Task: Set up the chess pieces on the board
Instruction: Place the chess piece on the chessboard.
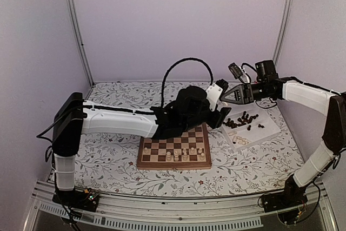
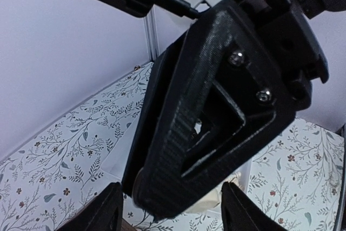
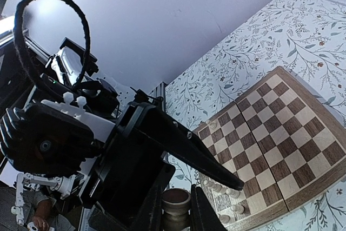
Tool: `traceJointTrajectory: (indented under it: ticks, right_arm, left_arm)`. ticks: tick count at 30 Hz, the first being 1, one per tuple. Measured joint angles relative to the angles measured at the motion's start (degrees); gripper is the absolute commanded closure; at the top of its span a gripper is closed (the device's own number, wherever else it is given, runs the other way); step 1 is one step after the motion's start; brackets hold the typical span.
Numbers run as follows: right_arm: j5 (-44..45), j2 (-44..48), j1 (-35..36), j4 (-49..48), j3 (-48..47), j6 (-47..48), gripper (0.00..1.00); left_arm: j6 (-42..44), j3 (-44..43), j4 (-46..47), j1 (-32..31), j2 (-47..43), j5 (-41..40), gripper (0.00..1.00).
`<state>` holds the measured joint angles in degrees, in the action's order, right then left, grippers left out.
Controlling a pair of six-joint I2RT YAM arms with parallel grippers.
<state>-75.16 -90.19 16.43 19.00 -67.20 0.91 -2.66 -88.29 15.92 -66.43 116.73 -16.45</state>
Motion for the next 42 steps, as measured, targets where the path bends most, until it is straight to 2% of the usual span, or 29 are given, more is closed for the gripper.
traceJointTrajectory:
  ticks: [5,12,21,23,31,36,39,42]
  right_arm:
    - [-0.2,0.0,0.2,-1.4,0.3,-1.6,0.84]
    - [0.1,0.1,0.4,-2.4,1.4,-2.2,0.82]
    - [1.9,1.1,0.4,-3.7,2.9,-2.2,0.79]
    - [2.4,1.4,0.5,-3.9,3.1,-2.2,0.75]
    - [2.6,2.3,0.0,-1.8,2.6,-1.1,0.47]
    - [2.6,2.2,-3.8,8.1,-5.1,6.9,0.44]
    - [5.2,0.5,-5.4,20.4,-14.4,21.5,0.37]
    - [12.5,-0.5,-3.2,29.2,-18.7,36.8,0.37]
  left_arm:
    - [-1.9,-2.5,-0.6,0.0,1.7,-1.1,0.39]
    - [-5.0,-2.4,0.0,0.1,1.9,-1.2,0.48]
    - [-8.4,0.5,3.1,0.6,1.7,2.4,0.73]
    - [-8.8,1.4,3.6,0.8,1.1,3.6,0.77]
    - [-9.1,5.5,3.8,2.9,-2.6,8.8,0.82]
    - [-8.2,8.6,0.7,5.6,-7.2,16.1,0.83]
    - [-7.0,8.7,-3.3,7.9,-9.4,22.5,0.82]
    - [-5.3,8.3,-8.3,9.4,-10.7,28.3,0.82]
